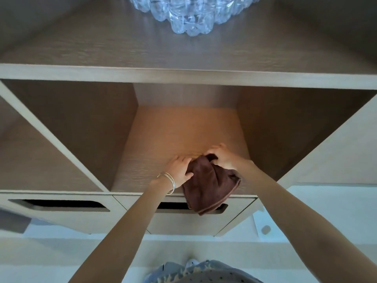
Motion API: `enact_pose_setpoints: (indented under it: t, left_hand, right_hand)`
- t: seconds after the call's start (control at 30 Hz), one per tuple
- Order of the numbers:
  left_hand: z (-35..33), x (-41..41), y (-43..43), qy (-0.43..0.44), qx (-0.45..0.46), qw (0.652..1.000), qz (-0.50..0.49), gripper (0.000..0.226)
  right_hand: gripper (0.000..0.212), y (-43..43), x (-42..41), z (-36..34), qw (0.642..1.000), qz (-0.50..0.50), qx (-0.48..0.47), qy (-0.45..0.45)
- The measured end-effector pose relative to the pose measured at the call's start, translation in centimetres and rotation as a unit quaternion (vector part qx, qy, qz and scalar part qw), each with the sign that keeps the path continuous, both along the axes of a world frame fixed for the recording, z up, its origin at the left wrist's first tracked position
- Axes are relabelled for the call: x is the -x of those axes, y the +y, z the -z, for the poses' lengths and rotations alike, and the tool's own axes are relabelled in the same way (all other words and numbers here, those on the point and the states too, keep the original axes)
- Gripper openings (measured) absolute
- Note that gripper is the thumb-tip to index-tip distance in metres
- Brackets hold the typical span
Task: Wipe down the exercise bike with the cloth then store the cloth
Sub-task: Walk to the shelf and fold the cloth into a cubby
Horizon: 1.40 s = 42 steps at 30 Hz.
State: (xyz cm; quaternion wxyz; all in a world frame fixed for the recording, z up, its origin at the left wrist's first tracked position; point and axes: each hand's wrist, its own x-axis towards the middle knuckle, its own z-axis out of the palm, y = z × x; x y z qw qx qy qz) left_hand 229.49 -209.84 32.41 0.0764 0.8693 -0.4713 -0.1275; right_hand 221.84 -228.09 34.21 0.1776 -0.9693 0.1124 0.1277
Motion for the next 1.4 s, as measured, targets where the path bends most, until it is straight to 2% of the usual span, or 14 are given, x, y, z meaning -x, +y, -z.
enact_pose_setpoints:
  t: [0.1,0.2,0.3,0.4,0.5,0.57,0.67,0.73,0.8,0.93,1.03,1.13,1.27,1.4]
  left_hand:
    - [-0.6,-0.2,0.3,0.05,0.018,0.998,-0.033,0.036]
    - [-1.2,-0.7,1.3,0.123,0.059,0.987,-0.084,0.024]
    - [-1.8,-1.5,2.2,0.15,0.072,0.976,-0.14,0.019]
    - [-2.3,-2.0,2.1,0.106,0.051,0.978,-0.171,0.025]
    - [-2.3,-1.5,2.0,0.016,-0.026,0.983,-0.179,0.043]
    - [-2.0,-0.6,2.1,-0.046,-0.005,0.989,-0.138,0.047]
    - [-1.1,0.9,1.9,-0.043,0.06,0.996,-0.053,0.046]
    - [-0.1,1.8,1.9,-0.019,0.009,1.0,-0.021,0.052]
    - [0.8,2.1,2.1,-0.015,-0.052,0.999,0.0,0.06]
    - [0.8,1.0,2.1,0.02,-0.077,0.996,0.032,0.062]
    - [0.0,-0.3,1.4,0.029,-0.098,0.992,0.074,0.063]
    - [0.0,-0.8,1.6,0.005,-0.05,0.993,0.105,0.056]
    - [0.8,-1.5,5.2,0.023,0.052,0.996,0.07,0.039]
    - [1.1,-0.7,7.0,-0.014,0.061,0.997,0.047,0.041]
  right_hand:
    - [0.029,-0.3,0.0,-0.2,1.0,0.018,-0.007,0.01]
    - [0.025,-1.0,0.2,-1.2,0.994,0.063,-0.088,-0.03]
    - [0.026,-1.9,-0.2,-3.0,0.982,0.1,-0.149,-0.054]
    - [0.027,-1.5,-1.4,-3.3,0.98,0.119,-0.112,-0.112]
    - [0.013,-0.1,-1.4,-2.7,0.965,0.179,-0.057,-0.185]
    - [0.013,0.8,-0.4,-2.1,0.959,0.162,-0.074,-0.219]
    - [0.016,2.3,2.1,-1.0,0.975,0.046,-0.128,-0.176]
    - [0.019,2.7,3.7,0.2,0.987,0.0,-0.094,-0.128]
    - [0.022,2.6,4.7,0.7,0.989,0.025,-0.085,-0.121]
    - [0.025,2.4,5.0,0.0,0.988,0.1,-0.067,-0.096]
    - [0.027,2.9,5.7,-0.7,0.99,0.134,-0.008,-0.052]
    - [0.028,4.2,7.0,-0.6,0.989,0.109,0.046,-0.089]
    - [0.027,4.9,8.4,0.8,0.995,0.037,0.01,-0.092]
    - [0.031,2.9,6.7,1.3,0.995,0.045,0.004,-0.091]
